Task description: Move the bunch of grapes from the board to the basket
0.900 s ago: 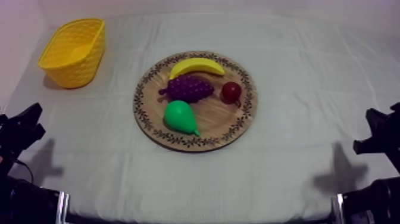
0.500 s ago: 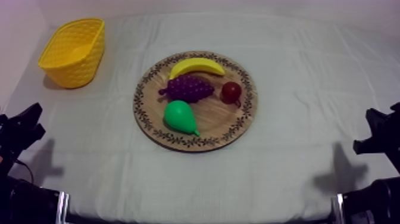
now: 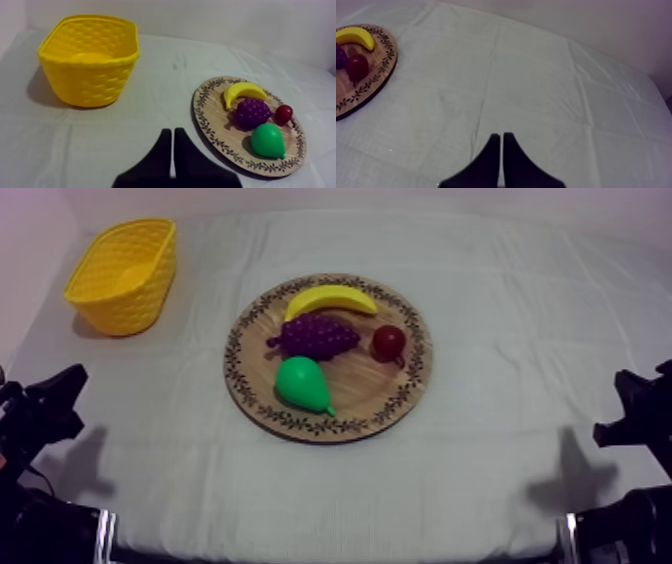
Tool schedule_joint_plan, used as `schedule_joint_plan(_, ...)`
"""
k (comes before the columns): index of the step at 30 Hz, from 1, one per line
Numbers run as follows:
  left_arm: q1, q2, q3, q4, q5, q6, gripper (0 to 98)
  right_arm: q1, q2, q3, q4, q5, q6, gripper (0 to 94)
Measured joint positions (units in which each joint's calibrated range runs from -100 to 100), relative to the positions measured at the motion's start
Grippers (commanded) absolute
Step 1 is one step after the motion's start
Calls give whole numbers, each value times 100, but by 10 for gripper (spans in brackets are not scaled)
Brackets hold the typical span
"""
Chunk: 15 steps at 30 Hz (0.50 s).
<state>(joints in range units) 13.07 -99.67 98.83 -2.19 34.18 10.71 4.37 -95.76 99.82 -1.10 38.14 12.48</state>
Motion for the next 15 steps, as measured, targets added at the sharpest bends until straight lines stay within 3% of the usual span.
schedule_joint_plan(4, 118, 367, -169, -88, 345, -235, 0, 0, 0, 0, 0, 0, 0, 3)
schedule_joint_plan(7, 168, 834, -282, -48, 387, -474, 0, 0, 0, 0, 0, 0, 0, 3)
schedule_joint_plan(15, 41, 2233, -1120, 462, 561, -1483, 0, 0, 0, 0, 0, 0, 0, 3)
